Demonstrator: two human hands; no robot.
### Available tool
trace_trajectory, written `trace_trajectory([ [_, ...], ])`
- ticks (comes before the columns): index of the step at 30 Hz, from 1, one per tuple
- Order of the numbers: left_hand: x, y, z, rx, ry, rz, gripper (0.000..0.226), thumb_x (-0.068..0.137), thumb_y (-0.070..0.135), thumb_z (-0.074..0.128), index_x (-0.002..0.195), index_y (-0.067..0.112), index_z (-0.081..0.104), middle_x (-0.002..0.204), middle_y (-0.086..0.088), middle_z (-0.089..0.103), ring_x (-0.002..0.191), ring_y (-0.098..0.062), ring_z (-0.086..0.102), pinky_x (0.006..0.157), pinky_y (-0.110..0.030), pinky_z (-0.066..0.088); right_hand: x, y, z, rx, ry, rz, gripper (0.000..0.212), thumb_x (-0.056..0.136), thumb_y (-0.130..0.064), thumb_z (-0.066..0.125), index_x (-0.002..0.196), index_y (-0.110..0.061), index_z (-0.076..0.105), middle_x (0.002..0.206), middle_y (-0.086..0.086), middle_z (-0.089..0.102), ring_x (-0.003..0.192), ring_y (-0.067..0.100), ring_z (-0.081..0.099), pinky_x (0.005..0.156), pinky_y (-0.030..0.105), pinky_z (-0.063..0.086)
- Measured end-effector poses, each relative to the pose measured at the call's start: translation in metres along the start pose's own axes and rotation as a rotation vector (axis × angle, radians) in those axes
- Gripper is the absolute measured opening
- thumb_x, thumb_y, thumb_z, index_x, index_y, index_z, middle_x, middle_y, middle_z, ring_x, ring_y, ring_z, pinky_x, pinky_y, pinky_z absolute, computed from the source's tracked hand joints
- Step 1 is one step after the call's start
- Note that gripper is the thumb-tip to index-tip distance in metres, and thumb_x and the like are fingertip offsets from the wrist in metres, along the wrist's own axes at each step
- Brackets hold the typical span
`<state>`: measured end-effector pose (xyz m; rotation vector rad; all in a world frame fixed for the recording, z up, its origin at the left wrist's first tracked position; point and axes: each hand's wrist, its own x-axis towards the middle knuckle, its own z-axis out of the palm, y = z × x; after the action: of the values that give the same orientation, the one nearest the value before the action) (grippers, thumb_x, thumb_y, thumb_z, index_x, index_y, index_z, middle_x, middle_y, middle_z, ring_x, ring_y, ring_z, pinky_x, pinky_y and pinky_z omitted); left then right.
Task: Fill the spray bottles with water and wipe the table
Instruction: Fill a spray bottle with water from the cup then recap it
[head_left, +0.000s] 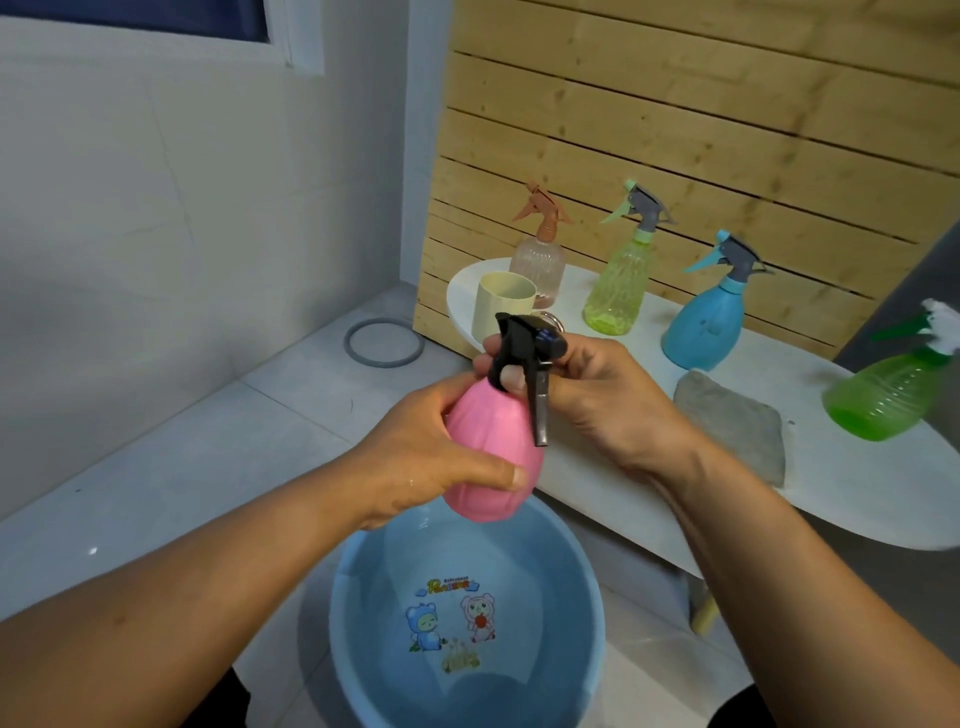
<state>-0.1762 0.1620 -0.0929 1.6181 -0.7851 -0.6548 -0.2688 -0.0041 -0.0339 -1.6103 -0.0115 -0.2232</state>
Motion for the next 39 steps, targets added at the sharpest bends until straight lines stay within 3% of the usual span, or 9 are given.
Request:
trace_trajectory([
  [6, 0.004, 0.002, 0.001, -0.012, 0.068, 0.060, 0.086, 0.055, 0.023, 0.100, 0.130, 0.040, 0.062, 0.110, 0.017, 0.071, 0.099, 0.000, 0.068, 0.068, -0.018, 0.059, 0.002, 0.002, 0.017, -0.088, 0.151, -0.085, 0.019, 0.089, 0.000, 0.072, 0.098, -0.016, 0.075, 0.098, 0.007, 0.077, 0.089, 0.010, 0.071, 0.079, 0.021, 0.056],
  [10, 0.007, 0.010, -0.009, -0.029, -0.076, 0.042, 0.087, 0.058, 0.020, 0.100, 0.130, 0.044, 0.056, 0.111, 0.021, 0.069, 0.102, -0.001, 0.068, 0.076, -0.024, 0.061, -0.002, -0.021, -0.010, -0.105, -0.089, -0.032, 0.058, 0.086, 0.006, 0.068, 0.138, -0.017, 0.055, 0.135, -0.001, 0.065, 0.126, 0.012, 0.060, 0.103, 0.025, 0.048],
  [13, 0.007, 0.013, -0.017, -0.043, -0.250, 0.017, 0.087, 0.062, 0.018, 0.096, 0.135, 0.037, 0.054, 0.122, 0.011, 0.068, 0.112, -0.009, 0.068, 0.087, -0.033, 0.061, -0.005, -0.036, -0.029, 0.008, -0.191, -0.005, 0.080, 0.086, 0.003, 0.064, 0.155, -0.022, 0.033, 0.148, 0.001, 0.055, 0.137, 0.017, 0.052, 0.113, 0.031, 0.041],
  [18, 0.013, 0.020, -0.024, -0.081, -0.447, 0.007, 0.072, 0.074, 0.008, 0.087, 0.136, 0.031, 0.059, 0.130, -0.002, 0.067, 0.121, -0.022, 0.065, 0.092, -0.036, 0.057, 0.006, -0.071, -0.029, -0.427, -0.215, -0.050, 0.046, 0.080, -0.016, 0.075, 0.126, -0.017, 0.067, 0.113, -0.005, 0.076, 0.108, 0.007, 0.068, 0.090, 0.024, 0.054],
  [21, 0.023, 0.030, -0.026, -0.146, -0.477, 0.003, 0.072, 0.072, 0.012, 0.086, 0.136, 0.030, 0.060, 0.132, -0.007, 0.067, 0.124, -0.026, 0.064, 0.095, -0.039, 0.056, 0.015, -0.094, -0.031, -0.665, -0.190, -0.108, 0.033, 0.082, -0.020, 0.077, 0.115, -0.014, 0.074, 0.103, 0.011, 0.076, 0.088, 0.012, 0.069, 0.082, 0.038, 0.057],
  [24, 0.039, 0.044, -0.024, -0.218, -0.486, 0.028, 0.072, 0.073, 0.012, 0.083, 0.137, 0.035, 0.060, 0.135, -0.006, 0.066, 0.127, -0.025, 0.062, 0.095, -0.037, 0.056, 0.022, -0.110, -0.040, -0.742, -0.119, -0.139, 0.028, 0.086, -0.020, 0.077, 0.111, -0.009, 0.074, 0.099, 0.013, 0.074, 0.076, 0.018, 0.069, 0.068, 0.029, 0.058],
  [28, 0.063, 0.066, -0.017, -0.136, -0.431, 0.042, 0.087, 0.063, 0.020, 0.091, 0.139, 0.042, 0.055, 0.134, -0.001, 0.065, 0.124, -0.023, 0.064, 0.095, -0.043, 0.058, 0.027, -0.134, -0.055, -0.957, 0.025, -0.151, 0.018, 0.089, -0.033, 0.077, 0.102, -0.022, 0.071, 0.087, -0.003, 0.071, 0.067, 0.011, 0.061, 0.058, 0.033, 0.050],
  [31, 0.078, 0.086, -0.006, 0.087, -0.376, 0.100, 0.089, 0.055, 0.038, 0.097, 0.128, 0.061, 0.051, 0.119, 0.024, 0.066, 0.110, -0.002, 0.067, 0.081, -0.028, 0.061, 0.026, -0.154, -0.067, -1.203, 0.096, -0.164, 0.026, 0.086, -0.048, 0.073, 0.100, -0.028, 0.066, 0.078, -0.018, 0.064, 0.075, 0.012, 0.057, 0.067, 0.037, 0.044],
  [39, 0.140, 0.124, 0.058, 0.194, -0.087, 0.214, 0.099, 0.052, 0.037, 0.099, 0.141, 0.037, 0.054, 0.124, 0.014, 0.065, 0.110, -0.010, 0.063, 0.082, -0.031, 0.058, 0.034, -0.183, -0.121, -1.317, 0.280, -0.077, 0.026, 0.091, -0.043, 0.070, 0.105, -0.021, 0.063, 0.095, -0.001, 0.070, 0.090, 0.023, 0.066, 0.082, 0.050, 0.054],
])
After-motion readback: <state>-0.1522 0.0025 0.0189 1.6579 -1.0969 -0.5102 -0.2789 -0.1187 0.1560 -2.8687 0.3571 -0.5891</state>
